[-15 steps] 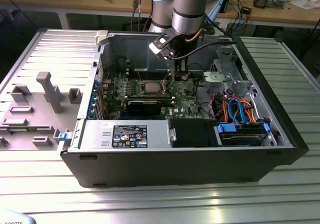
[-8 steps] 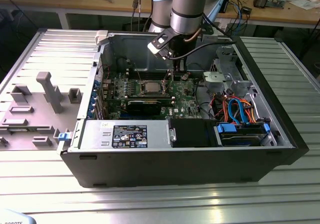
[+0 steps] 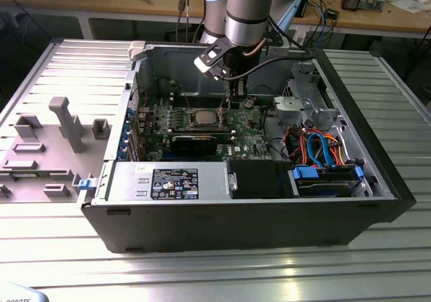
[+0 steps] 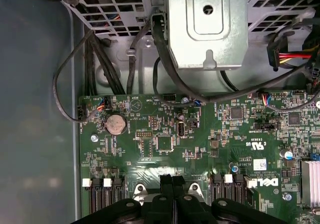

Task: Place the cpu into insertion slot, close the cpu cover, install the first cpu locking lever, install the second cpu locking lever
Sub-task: 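Close the cpu cover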

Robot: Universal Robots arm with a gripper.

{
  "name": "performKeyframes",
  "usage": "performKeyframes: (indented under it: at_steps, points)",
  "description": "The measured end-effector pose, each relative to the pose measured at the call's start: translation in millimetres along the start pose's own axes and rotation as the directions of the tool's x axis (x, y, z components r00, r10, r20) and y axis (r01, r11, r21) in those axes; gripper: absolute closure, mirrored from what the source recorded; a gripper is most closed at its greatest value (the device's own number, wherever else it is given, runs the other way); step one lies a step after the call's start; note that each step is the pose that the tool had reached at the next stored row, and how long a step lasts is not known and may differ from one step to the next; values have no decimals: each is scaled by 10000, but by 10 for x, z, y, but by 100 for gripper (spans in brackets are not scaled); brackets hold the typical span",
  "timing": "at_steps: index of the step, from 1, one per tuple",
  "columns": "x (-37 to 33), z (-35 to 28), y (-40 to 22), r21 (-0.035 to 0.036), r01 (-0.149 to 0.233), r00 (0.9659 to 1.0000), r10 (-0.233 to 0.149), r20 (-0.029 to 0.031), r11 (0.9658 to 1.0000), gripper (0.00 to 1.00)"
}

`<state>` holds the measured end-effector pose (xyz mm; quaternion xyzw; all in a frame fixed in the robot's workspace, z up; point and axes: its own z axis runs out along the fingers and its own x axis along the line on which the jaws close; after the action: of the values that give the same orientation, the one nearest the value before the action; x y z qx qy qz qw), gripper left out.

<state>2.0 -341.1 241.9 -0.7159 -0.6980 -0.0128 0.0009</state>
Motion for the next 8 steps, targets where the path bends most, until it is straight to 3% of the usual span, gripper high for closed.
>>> performKeyframes:
  at_steps: [8]
  points:
    - [-2, -1, -73, 3, 0, 10000, 0, 0, 10000, 89]
